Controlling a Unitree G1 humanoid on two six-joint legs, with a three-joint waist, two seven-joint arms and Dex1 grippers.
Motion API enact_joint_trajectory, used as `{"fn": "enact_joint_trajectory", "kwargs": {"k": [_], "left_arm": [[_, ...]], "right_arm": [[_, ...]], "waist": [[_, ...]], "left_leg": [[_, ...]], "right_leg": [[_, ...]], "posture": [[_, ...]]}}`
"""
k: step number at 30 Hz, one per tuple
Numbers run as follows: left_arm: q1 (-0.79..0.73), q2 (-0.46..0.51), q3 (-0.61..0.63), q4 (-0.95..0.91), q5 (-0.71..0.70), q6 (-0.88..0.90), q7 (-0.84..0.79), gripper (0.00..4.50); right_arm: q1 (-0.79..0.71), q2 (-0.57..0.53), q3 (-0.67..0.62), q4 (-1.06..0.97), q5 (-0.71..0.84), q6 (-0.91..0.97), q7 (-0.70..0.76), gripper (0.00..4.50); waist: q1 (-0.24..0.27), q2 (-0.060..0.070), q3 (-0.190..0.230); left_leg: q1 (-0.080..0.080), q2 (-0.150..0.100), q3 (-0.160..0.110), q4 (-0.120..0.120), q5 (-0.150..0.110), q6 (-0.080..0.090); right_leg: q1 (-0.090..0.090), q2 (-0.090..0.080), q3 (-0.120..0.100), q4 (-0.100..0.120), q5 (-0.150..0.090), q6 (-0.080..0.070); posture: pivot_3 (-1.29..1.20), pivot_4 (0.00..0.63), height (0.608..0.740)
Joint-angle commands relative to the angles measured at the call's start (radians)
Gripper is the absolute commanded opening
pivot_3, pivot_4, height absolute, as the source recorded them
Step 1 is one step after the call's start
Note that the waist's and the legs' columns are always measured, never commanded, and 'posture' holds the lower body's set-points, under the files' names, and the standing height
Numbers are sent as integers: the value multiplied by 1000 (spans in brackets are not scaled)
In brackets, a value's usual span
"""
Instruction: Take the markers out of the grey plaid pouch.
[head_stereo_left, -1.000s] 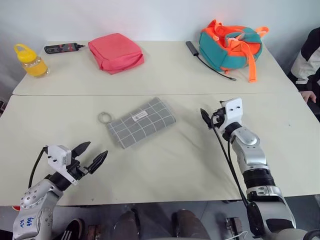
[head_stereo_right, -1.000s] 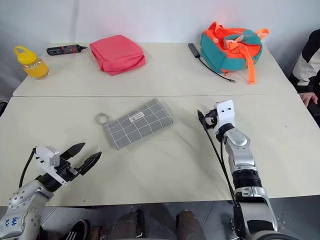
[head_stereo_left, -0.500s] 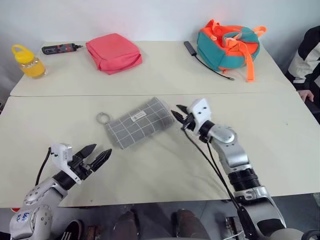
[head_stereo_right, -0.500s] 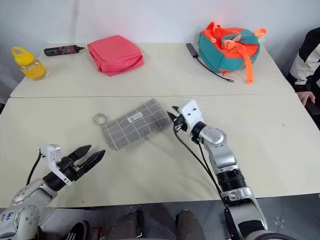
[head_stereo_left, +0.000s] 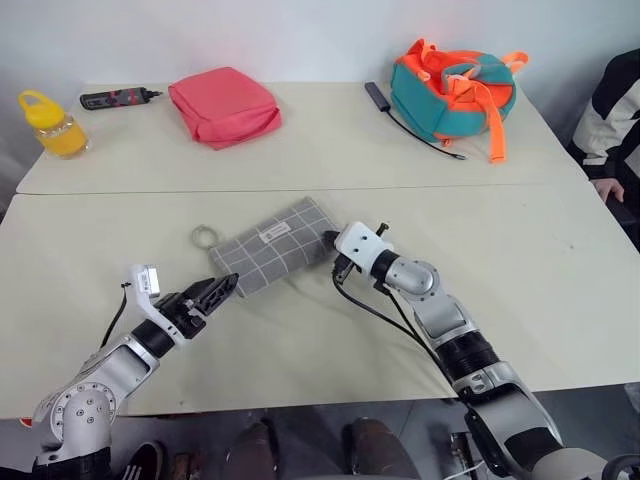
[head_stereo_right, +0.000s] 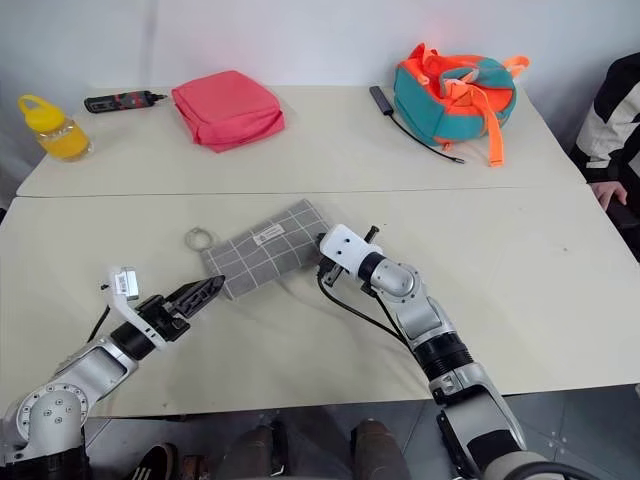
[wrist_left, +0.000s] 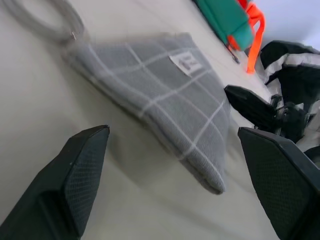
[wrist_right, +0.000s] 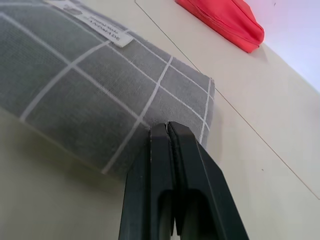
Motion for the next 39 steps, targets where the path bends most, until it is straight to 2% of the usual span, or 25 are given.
{"fn": "enact_joint_trajectory", "kwargs": {"k": [1,8,18,22,32,33,36,39], "left_arm": [[-46,-15,34,28,-94,28,86,4364],[-152,-44,33,142,-115,38,195,4364],[-209,-54,-3,180,-126,89,206,4364],[-200,-55,16,171,-107,64,209,3517],[-187,-70,28,161,-91,18,220,209],[-186,-71,28,158,-86,10,218,25],[-183,-66,17,145,-26,-39,197,25],[-186,-18,-23,118,131,-154,123,25]], "right_arm": [[2,-2,-17,-26,12,-16,7,50],[11,2,-19,-36,13,-13,12,50],[4,6,-30,-52,20,-6,6,50],[11,6,-30,-50,19,-9,3,0],[16,3,-27,-48,15,-13,6,0],[15,0,-27,-47,15,-13,7,0],[19,-7,-28,-52,14,-12,12,0],[18,-19,-38,-72,23,-13,21,0]], "waist": [[0,0,0],[1,0,0],[2,0,0],[2,0,0],[1,0,0],[1,0,0],[1,0,0],[2,0,0]], "left_leg": [[0,0,0,1,0,0],[0,-2,0,1,0,0],[0,-2,0,2,0,0],[0,-2,0,2,0,0],[0,-2,0,2,0,0],[0,-2,0,2,0,0],[0,-2,0,2,0,0],[0,-2,1,2,0,0]], "right_leg": [[1,0,0,0,0,0],[1,1,0,0,0,0],[1,1,-1,0,0,1],[1,1,-1,0,0,1],[1,2,-1,0,0,1],[1,2,-1,0,0,1],[1,2,-1,0,0,1],[1,2,-1,0,0,1]], "posture": [[0,150,740],[0,150,740],[0,150,740],[0,150,740],[0,150,740],[0,150,740],[0,150,740],[0,150,740]]}}
